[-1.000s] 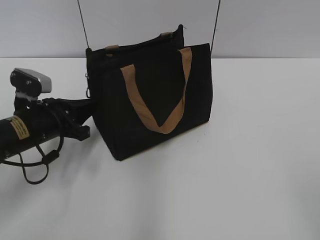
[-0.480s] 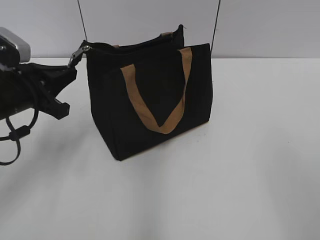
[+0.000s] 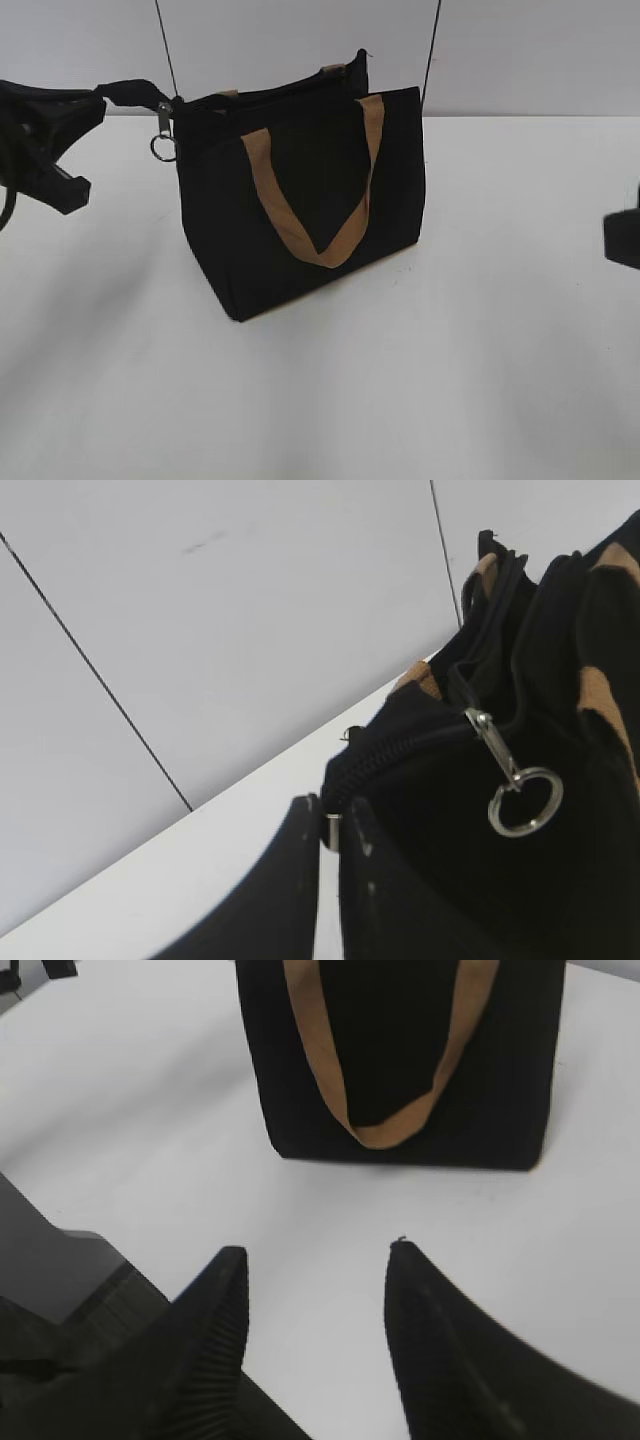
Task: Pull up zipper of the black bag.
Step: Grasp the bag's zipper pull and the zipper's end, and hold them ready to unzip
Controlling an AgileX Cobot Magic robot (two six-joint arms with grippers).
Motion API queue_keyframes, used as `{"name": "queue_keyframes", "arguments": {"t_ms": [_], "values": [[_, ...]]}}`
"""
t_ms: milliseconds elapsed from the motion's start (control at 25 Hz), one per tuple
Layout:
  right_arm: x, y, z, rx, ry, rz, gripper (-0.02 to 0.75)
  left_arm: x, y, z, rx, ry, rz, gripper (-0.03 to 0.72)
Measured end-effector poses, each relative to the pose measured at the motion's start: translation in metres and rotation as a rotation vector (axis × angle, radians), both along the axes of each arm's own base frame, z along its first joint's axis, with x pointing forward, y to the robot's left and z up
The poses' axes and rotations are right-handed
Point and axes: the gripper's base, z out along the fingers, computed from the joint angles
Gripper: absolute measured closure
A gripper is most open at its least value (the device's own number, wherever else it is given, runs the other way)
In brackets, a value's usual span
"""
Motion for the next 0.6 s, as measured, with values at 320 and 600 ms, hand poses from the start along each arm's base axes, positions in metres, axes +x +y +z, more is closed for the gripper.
{"name": "queue_keyframes", "arguments": {"t_ms": [320,600], "values": [[0.045,0.013,0.008,0.083,-0.022,0.085,0.395,-0.008,0.003,0.014,0.001,-0.036,0.009,0.677],[0.084,0.028,0.019,0.061,-0.015,0.150,0.395,-0.004,0.002,0.026,-0.069,-0.034,0.022,0.677]]}}
